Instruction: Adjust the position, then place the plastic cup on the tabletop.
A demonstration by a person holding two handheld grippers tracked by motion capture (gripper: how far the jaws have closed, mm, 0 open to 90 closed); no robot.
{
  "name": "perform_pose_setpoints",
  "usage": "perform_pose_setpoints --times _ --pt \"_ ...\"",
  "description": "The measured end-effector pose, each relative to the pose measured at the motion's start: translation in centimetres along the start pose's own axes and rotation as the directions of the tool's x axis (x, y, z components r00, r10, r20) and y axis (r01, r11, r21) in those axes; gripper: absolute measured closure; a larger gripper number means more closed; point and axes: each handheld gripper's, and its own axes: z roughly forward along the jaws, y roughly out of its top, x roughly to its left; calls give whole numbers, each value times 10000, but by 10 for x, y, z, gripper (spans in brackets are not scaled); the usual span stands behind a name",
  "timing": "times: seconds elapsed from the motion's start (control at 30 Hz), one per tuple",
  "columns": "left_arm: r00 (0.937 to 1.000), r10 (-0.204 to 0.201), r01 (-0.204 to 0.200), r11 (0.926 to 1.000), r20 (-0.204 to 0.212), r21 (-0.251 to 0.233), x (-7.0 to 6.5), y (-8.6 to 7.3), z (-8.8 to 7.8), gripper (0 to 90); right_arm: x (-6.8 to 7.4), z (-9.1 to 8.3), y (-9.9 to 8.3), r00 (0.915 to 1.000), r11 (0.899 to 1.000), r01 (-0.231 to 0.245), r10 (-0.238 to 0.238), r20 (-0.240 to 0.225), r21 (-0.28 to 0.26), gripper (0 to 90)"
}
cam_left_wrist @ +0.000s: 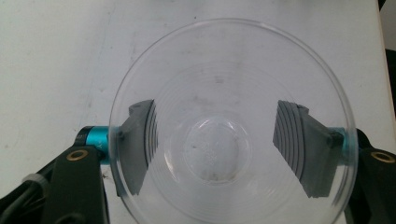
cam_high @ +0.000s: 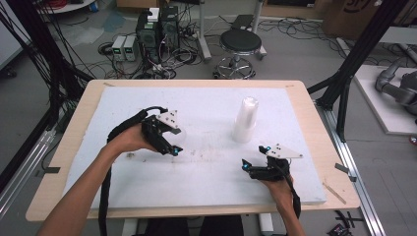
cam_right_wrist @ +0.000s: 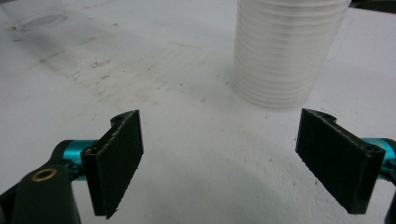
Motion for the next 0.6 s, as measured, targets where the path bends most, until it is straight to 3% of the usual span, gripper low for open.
perform_pose_setpoints --times 0.33,0.6 --pt "10000 11 -11 10000 -22 -42 1 4 4 303 -1 0 0 10000 10000 -30 30 -5 39 147" --pt "9998 -211 211 9997 6 -148 4 2 11 304 0 1 0 10000 9999 18 -18 -37 149 147"
